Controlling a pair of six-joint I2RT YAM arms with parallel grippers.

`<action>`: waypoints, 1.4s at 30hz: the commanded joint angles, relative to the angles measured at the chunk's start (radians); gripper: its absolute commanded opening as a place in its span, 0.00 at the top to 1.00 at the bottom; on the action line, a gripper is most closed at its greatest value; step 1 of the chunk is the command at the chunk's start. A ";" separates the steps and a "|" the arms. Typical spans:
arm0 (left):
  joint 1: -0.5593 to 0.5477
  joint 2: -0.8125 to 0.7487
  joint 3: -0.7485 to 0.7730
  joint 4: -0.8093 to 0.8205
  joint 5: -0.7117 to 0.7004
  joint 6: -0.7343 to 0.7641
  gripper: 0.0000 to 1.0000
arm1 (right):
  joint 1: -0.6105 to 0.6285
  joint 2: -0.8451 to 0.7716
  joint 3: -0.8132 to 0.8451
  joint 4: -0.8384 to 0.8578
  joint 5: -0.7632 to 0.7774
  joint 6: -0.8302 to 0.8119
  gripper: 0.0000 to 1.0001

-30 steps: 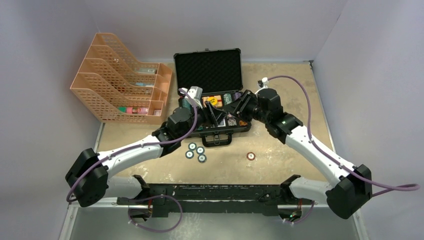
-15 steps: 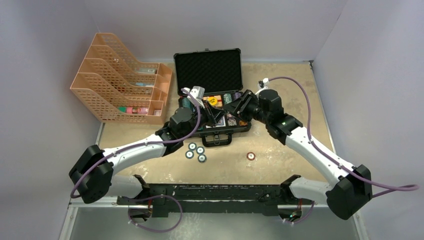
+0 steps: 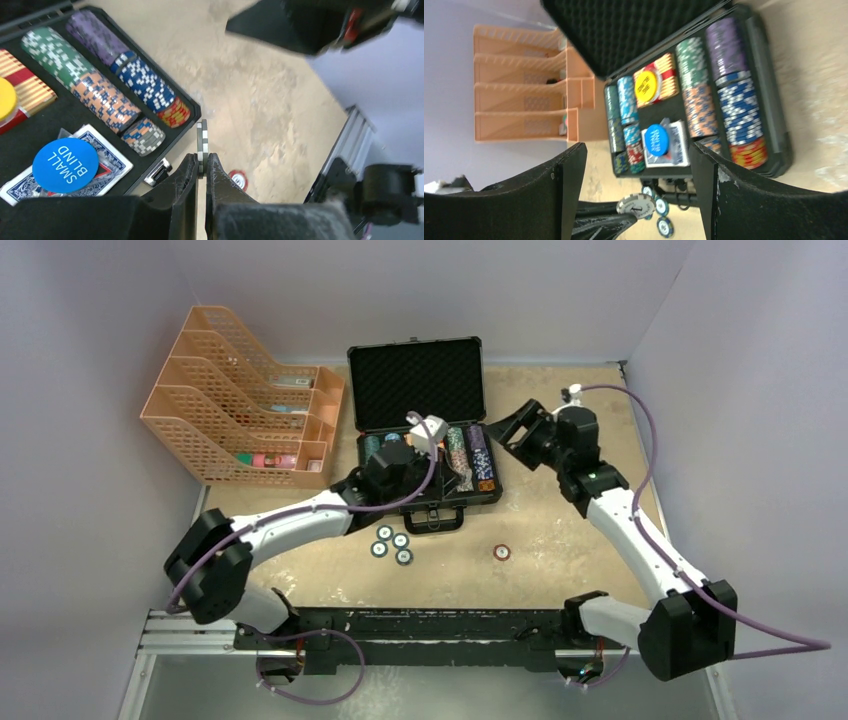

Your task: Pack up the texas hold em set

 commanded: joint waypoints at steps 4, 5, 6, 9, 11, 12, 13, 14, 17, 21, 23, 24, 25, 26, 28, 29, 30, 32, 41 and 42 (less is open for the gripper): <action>-0.018 0.164 0.240 -0.313 0.125 0.239 1.00 | -0.231 -0.010 -0.119 0.072 -0.218 -0.045 0.24; -0.021 0.201 0.287 -0.351 0.123 0.266 1.00 | -0.251 -0.009 -0.131 0.071 -0.233 -0.052 0.24; -0.023 0.229 0.321 -0.387 0.116 0.288 1.00 | -0.266 -0.009 -0.143 0.071 -0.251 -0.056 0.24; -0.026 0.312 0.433 -0.512 0.089 0.354 1.00 | -0.301 -0.008 -0.178 0.079 -0.284 -0.063 0.25; -0.026 0.351 0.486 -0.573 0.065 0.380 1.00 | -0.316 -0.010 -0.196 0.083 -0.301 -0.067 0.25; -0.026 0.366 0.504 -0.593 0.053 0.391 1.00 | -0.321 -0.010 -0.204 0.083 -0.307 -0.070 0.26; -0.026 0.377 0.516 -0.603 0.042 0.400 1.00 | -0.326 -0.010 -0.212 0.086 -0.313 -0.072 0.26; -0.026 0.386 0.524 -0.612 0.039 0.409 1.00 | -0.329 -0.011 -0.216 0.091 -0.318 -0.072 0.26; -0.026 0.412 0.547 -0.631 0.030 0.425 1.00 | -0.336 -0.007 -0.231 0.099 -0.331 -0.075 0.26; -0.026 0.443 0.570 -0.667 -0.026 0.453 1.00 | -0.346 -0.001 -0.235 0.098 -0.344 -0.086 0.27; -0.026 0.450 0.571 -0.667 -0.074 0.459 1.00 | -0.348 0.005 -0.233 0.097 -0.350 -0.094 0.27; -0.026 0.451 0.571 -0.663 -0.095 0.459 1.00 | -0.350 0.007 -0.231 0.094 -0.351 -0.098 0.27; -0.027 0.452 0.571 -0.655 -0.108 0.458 1.00 | -0.352 0.009 -0.229 0.090 -0.351 -0.103 0.27; -0.026 0.448 0.573 -0.649 -0.120 0.458 1.00 | -0.353 0.009 -0.229 0.086 -0.352 -0.107 0.27; -0.026 0.450 0.586 -0.646 -0.141 0.455 1.00 | -0.356 0.008 -0.228 0.082 -0.354 -0.115 0.27; -0.028 0.453 0.594 -0.648 -0.148 0.457 1.00 | -0.358 0.009 -0.228 0.081 -0.355 -0.117 0.27; -0.027 0.457 0.603 -0.654 -0.152 0.461 1.00 | -0.359 0.010 -0.229 0.081 -0.356 -0.120 0.27; -0.027 0.470 0.620 -0.668 -0.158 0.472 1.00 | -0.361 0.011 -0.230 0.079 -0.357 -0.126 0.27; -0.045 0.511 0.673 -0.732 -0.213 0.632 1.00 | -0.386 0.004 -0.230 0.045 -0.354 -0.173 0.28; -0.049 0.517 0.679 -0.736 -0.225 0.652 1.00 | -0.391 0.001 -0.231 0.042 -0.354 -0.176 0.28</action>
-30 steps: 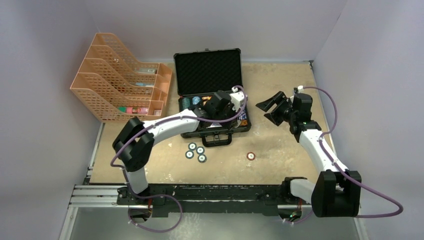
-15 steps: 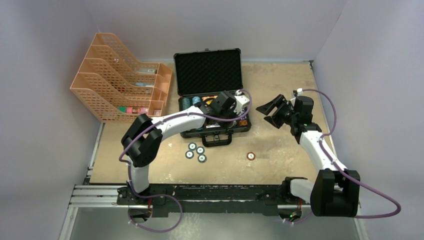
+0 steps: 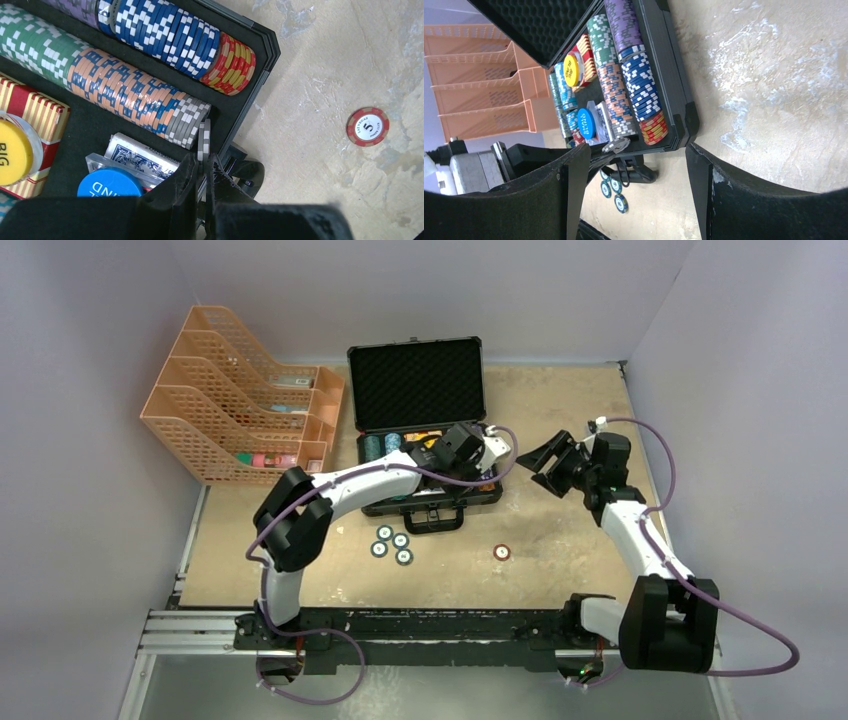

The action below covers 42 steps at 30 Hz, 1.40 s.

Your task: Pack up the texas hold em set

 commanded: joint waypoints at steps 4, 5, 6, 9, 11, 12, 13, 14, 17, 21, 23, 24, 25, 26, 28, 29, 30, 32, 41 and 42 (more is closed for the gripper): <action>-0.008 0.065 0.115 -0.030 -0.149 0.210 1.00 | -0.031 -0.018 -0.003 -0.016 -0.020 -0.055 0.28; -0.012 0.076 0.131 -0.044 -0.158 0.227 1.00 | -0.031 -0.018 -0.006 -0.019 -0.019 -0.057 0.28; -0.016 0.084 0.147 -0.055 -0.167 0.240 1.00 | -0.032 -0.019 -0.007 -0.021 -0.019 -0.057 0.28; -0.023 0.101 0.176 -0.078 -0.197 0.265 0.92 | -0.035 -0.026 -0.012 -0.027 -0.018 -0.058 0.28; -0.023 0.103 0.186 -0.076 -0.213 0.257 0.78 | -0.037 -0.029 -0.011 -0.031 -0.016 -0.059 0.28; -0.023 0.103 0.187 -0.073 -0.222 0.249 0.75 | -0.037 -0.030 -0.009 -0.033 -0.015 -0.060 0.28; -0.022 0.103 0.186 -0.069 -0.225 0.245 0.72 | -0.038 -0.031 -0.007 -0.037 -0.012 -0.061 0.28; -0.023 0.104 0.186 -0.068 -0.225 0.240 0.70 | -0.038 -0.033 -0.003 -0.045 -0.007 -0.065 0.28; -0.023 0.101 0.189 -0.073 -0.217 0.228 0.68 | -0.038 -0.045 0.007 -0.058 0.012 -0.073 0.28; -0.023 0.076 0.189 -0.075 -0.158 0.210 0.67 | -0.039 -0.051 0.018 -0.074 0.025 -0.086 0.28; -0.023 0.056 0.182 -0.079 -0.103 0.213 0.66 | -0.038 -0.050 0.019 -0.074 0.023 -0.086 0.28; -0.023 0.047 0.174 -0.079 -0.080 0.217 0.66 | -0.038 -0.050 0.019 -0.073 0.021 -0.086 0.28; -0.023 0.037 0.164 -0.076 -0.067 0.217 0.65 | -0.038 -0.051 0.017 -0.072 0.019 -0.087 0.28; -0.023 0.028 0.155 -0.071 -0.061 0.215 0.65 | -0.038 -0.050 0.016 -0.071 0.018 -0.087 0.28; -0.023 0.014 0.143 -0.066 -0.060 0.211 0.64 | -0.038 -0.052 0.015 -0.071 0.017 -0.088 0.28; -0.023 0.010 0.141 -0.063 -0.059 0.207 0.64 | -0.038 -0.052 0.014 -0.071 0.017 -0.088 0.28; -0.023 0.006 0.140 -0.064 -0.059 0.204 0.64 | -0.038 -0.054 0.013 -0.071 0.016 -0.088 0.28; -0.022 0.000 0.138 -0.060 -0.064 0.195 0.65 | -0.038 -0.056 0.010 -0.072 0.016 -0.089 0.28; -0.011 -0.025 0.027 0.027 -0.029 0.119 0.87 | -0.038 -0.070 -0.015 -0.068 0.016 -0.129 0.28; -0.006 -0.040 0.006 0.055 -0.021 0.101 0.87 | -0.038 -0.071 -0.018 -0.067 0.014 -0.141 0.28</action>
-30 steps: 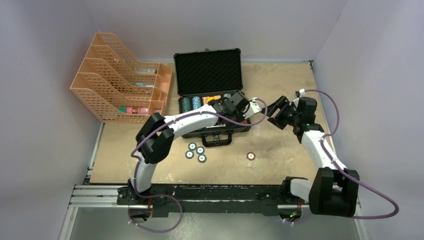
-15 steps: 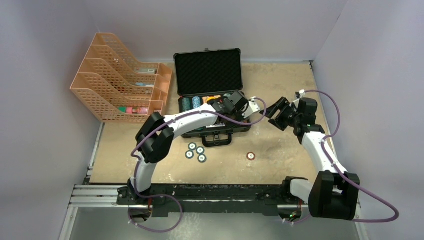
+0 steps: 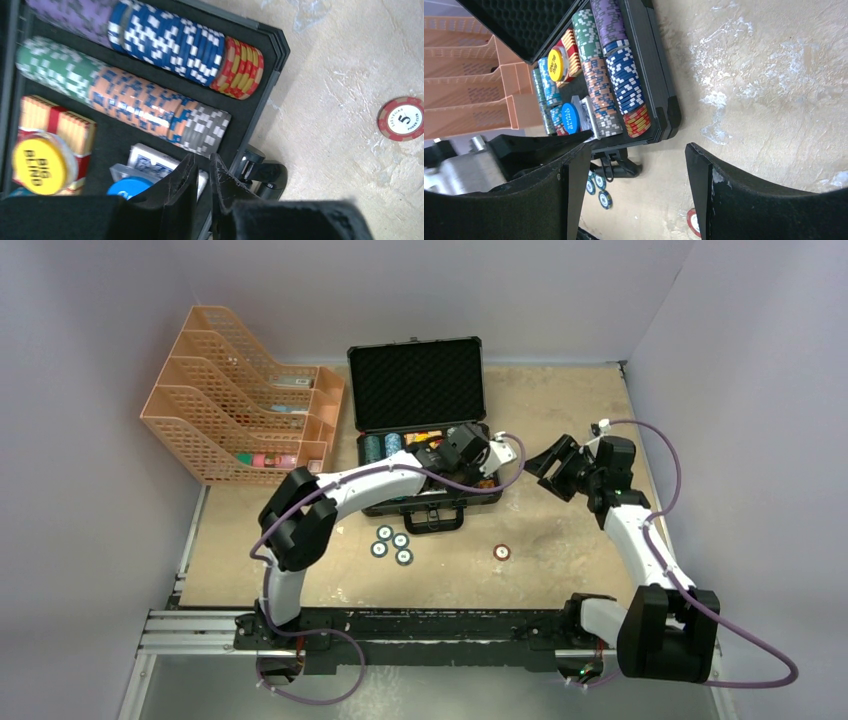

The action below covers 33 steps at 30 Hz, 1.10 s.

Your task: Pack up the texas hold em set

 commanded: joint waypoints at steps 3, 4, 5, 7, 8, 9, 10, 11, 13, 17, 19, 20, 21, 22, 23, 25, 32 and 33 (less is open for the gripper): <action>0.029 -0.117 -0.105 0.149 0.022 -0.131 0.85 | -0.006 -0.032 -0.015 0.003 -0.005 -0.109 0.28; 0.032 -0.134 -0.117 0.165 -0.005 -0.154 0.85 | -0.006 -0.032 -0.014 0.004 -0.002 -0.124 0.28; 0.037 -0.160 -0.135 0.187 -0.027 -0.183 0.84 | -0.007 -0.032 -0.012 0.015 0.007 -0.135 0.28; 0.049 -0.235 -0.172 0.228 -0.056 -0.240 0.82 | -0.006 -0.032 -0.017 0.031 -0.008 -0.150 0.28; 0.054 -0.272 -0.193 0.247 -0.075 -0.271 0.81 | -0.005 -0.032 -0.021 0.038 -0.020 -0.158 0.28; 0.056 -0.312 -0.211 0.262 -0.111 -0.300 0.80 | -0.004 -0.032 -0.024 0.041 -0.035 -0.166 0.29; 0.057 -0.352 -0.231 0.271 -0.144 -0.326 0.78 | -0.003 -0.032 -0.025 0.043 -0.048 -0.177 0.29; 0.057 -0.392 -0.247 0.276 -0.187 -0.355 0.76 | -0.002 -0.035 -0.027 0.044 -0.057 -0.186 0.28; 0.057 -0.475 -0.282 0.271 -0.271 -0.404 0.73 | 0.010 -0.046 -0.029 0.042 -0.064 -0.201 0.29; 0.058 -0.653 -0.352 0.250 -0.415 -0.463 0.67 | 0.095 -0.071 -0.018 0.034 -0.014 -0.214 0.28; 0.057 -0.743 -0.372 0.233 -0.476 -0.470 0.63 | 0.194 -0.071 0.000 0.024 0.071 -0.218 0.26; 0.057 -0.784 -0.376 0.219 -0.506 -0.477 0.61 | 0.252 -0.067 0.015 0.017 0.115 -0.211 0.24; 0.058 -0.828 -0.383 0.203 -0.536 -0.480 0.59 | 0.300 -0.060 0.024 0.013 0.150 -0.201 0.23; 0.057 -0.869 -0.391 0.195 -0.561 -0.482 0.58 | 0.349 -0.053 0.030 0.013 0.182 -0.190 0.22; 0.057 -0.909 -0.404 0.188 -0.581 -0.487 0.57 | 0.391 -0.045 0.036 0.013 0.210 -0.178 0.21; 0.057 -0.989 -0.443 0.191 -0.613 -0.498 0.55 | 0.472 -0.025 0.051 0.011 0.263 -0.150 0.21; 0.057 -1.202 -0.613 0.287 -0.727 -0.499 0.50 | 0.801 0.115 0.181 -0.050 0.487 -0.038 0.21; 0.058 -1.213 -0.615 0.285 -0.742 -0.499 0.49 | 0.849 0.147 0.212 -0.068 0.524 -0.027 0.21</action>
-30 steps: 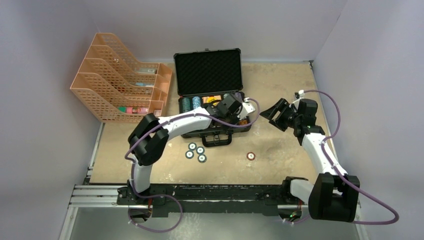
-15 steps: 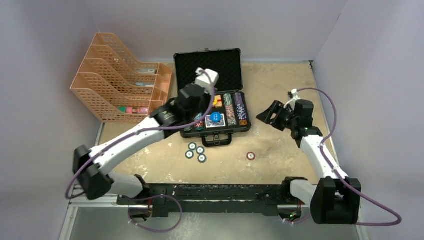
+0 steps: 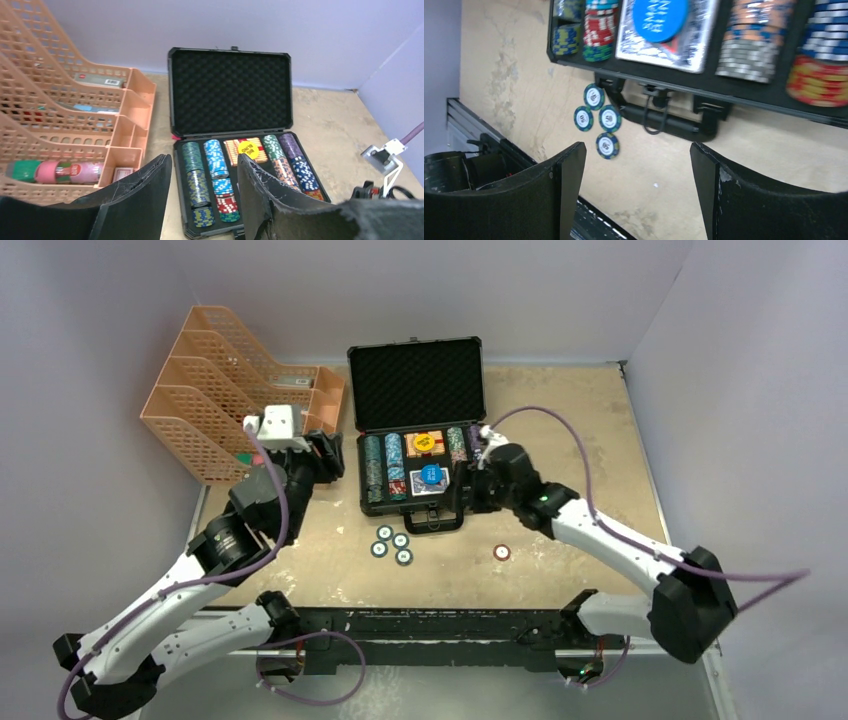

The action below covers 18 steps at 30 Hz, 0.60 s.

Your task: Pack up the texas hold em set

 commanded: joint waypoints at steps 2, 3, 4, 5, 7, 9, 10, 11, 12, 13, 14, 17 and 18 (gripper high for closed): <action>0.001 -0.051 -0.044 0.058 -0.115 -0.016 0.49 | 0.229 0.157 0.176 -0.093 0.252 0.089 0.20; 0.002 -0.057 -0.047 0.057 -0.119 -0.018 0.49 | 0.267 0.198 0.216 -0.123 0.283 0.097 0.20; 0.001 -0.060 -0.052 0.059 -0.123 -0.020 0.49 | 0.301 0.243 0.253 -0.161 0.324 0.103 0.19; 0.001 -0.062 -0.059 0.061 -0.122 -0.024 0.49 | 0.334 0.283 0.286 -0.190 0.348 0.107 0.19; 0.002 -0.061 -0.068 0.065 -0.115 -0.030 0.49 | 0.391 0.369 0.342 -0.237 0.379 0.110 0.19; 0.001 -0.051 -0.065 0.063 -0.102 -0.027 0.48 | 0.443 0.454 0.397 -0.265 0.393 0.113 0.19; 0.002 -0.045 -0.059 0.058 -0.099 -0.025 0.48 | 0.469 0.488 0.418 -0.272 0.398 0.113 0.20; 0.001 -0.040 -0.053 0.052 -0.099 -0.023 0.48 | 0.492 0.517 0.440 -0.281 0.402 0.113 0.20; 0.002 -0.034 -0.048 0.049 -0.100 -0.020 0.48 | 0.510 0.547 0.461 -0.294 0.409 0.116 0.20; 0.001 -0.032 -0.046 0.048 -0.104 -0.019 0.48 | 0.528 0.575 0.482 -0.312 0.418 0.120 0.20; 0.001 -0.033 -0.047 0.049 -0.107 -0.019 0.48 | 0.538 0.597 0.500 -0.328 0.431 0.125 0.20; 0.002 -0.034 -0.055 0.058 -0.108 -0.019 0.48 | 0.559 0.641 0.539 -0.384 0.472 0.139 0.20; 0.001 -0.033 -0.055 0.057 -0.108 -0.018 0.48 | 0.561 0.648 0.543 -0.392 0.482 0.140 0.20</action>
